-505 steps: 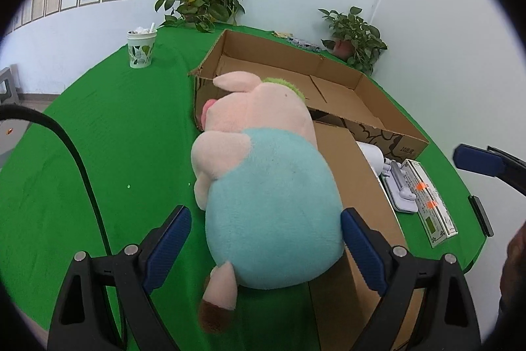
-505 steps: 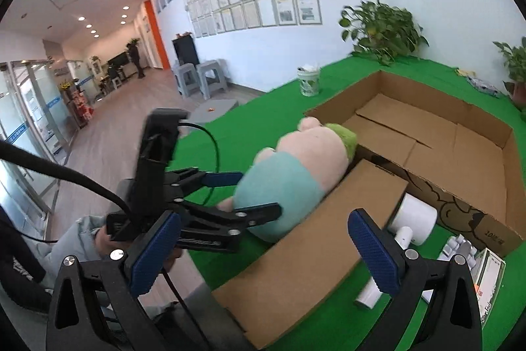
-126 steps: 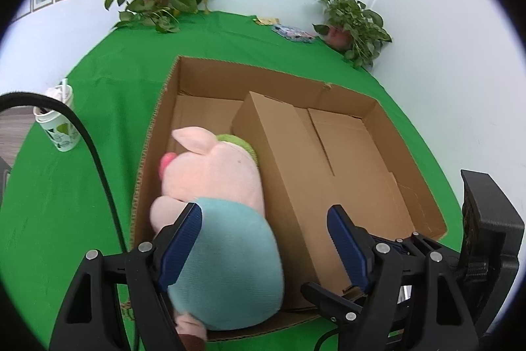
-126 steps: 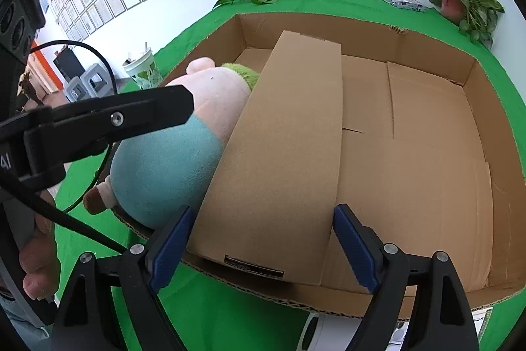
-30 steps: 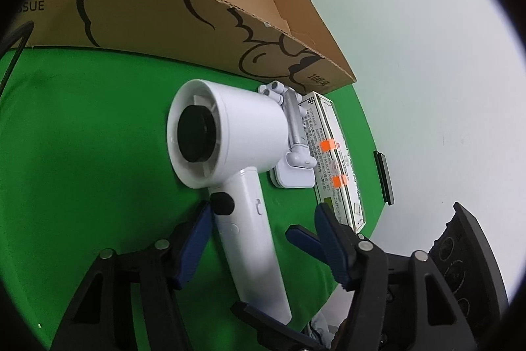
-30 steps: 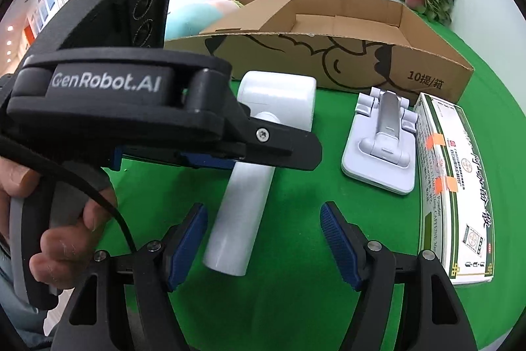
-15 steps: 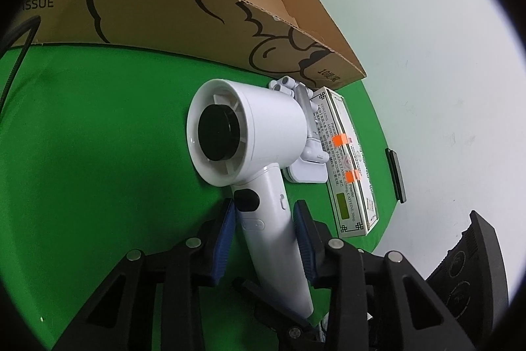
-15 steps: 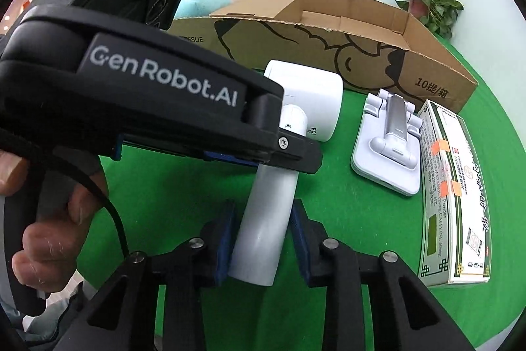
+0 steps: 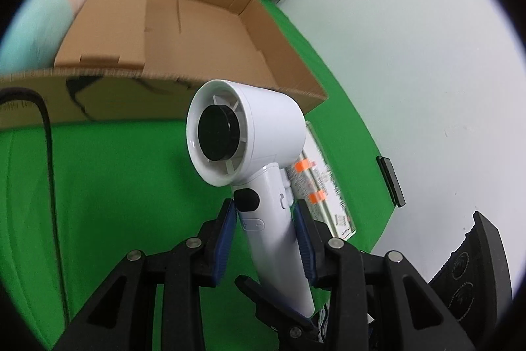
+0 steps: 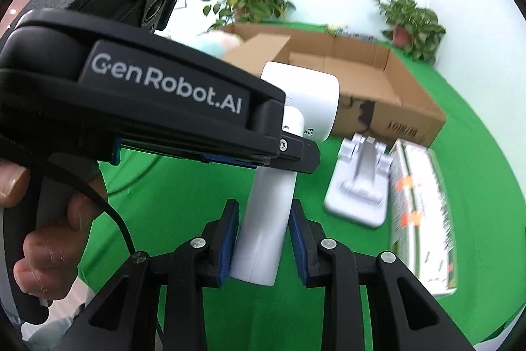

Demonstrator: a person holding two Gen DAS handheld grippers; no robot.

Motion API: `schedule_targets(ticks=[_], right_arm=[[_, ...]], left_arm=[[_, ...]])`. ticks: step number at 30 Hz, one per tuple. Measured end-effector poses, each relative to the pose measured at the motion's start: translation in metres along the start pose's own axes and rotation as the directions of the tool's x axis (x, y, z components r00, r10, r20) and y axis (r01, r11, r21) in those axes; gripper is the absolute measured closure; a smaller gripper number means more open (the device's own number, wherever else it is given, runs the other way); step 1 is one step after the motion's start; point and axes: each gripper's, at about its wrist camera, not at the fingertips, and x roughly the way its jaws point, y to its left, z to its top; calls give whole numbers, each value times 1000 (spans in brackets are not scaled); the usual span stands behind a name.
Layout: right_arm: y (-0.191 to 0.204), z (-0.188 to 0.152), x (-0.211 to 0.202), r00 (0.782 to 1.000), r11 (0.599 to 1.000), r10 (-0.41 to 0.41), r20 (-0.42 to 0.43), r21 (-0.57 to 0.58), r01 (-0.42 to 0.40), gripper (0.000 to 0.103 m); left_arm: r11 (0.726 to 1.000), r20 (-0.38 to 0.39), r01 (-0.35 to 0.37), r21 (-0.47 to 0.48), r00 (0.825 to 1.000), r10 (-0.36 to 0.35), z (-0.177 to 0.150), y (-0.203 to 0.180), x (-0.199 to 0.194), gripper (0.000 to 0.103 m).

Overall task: Organize objects
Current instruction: 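Lift the hair dryer with the right gripper and carry it over the box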

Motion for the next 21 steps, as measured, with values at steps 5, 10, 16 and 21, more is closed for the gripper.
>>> schedule_targets(ticks=[5, 10, 16, 21], right_arm=[[-6, 13, -21, 998, 1000, -17, 55, -10, 17, 75], [-11, 39, -30, 993, 999, -34, 110, -10, 35, 75], [-19, 68, -30, 986, 998, -58, 158, -17, 62, 75], [-30, 92, -20, 983, 997, -63, 172, -41, 71, 75]], left_arm=[[998, 51, -21, 57, 999, 18, 17, -10, -16, 69], [995, 89, -19, 98, 996, 10, 46, -10, -37, 69], [987, 123, -45, 153, 992, 27, 65, -19, -55, 69], [986, 149, -41, 161, 989, 17, 82, -22, -59, 69]])
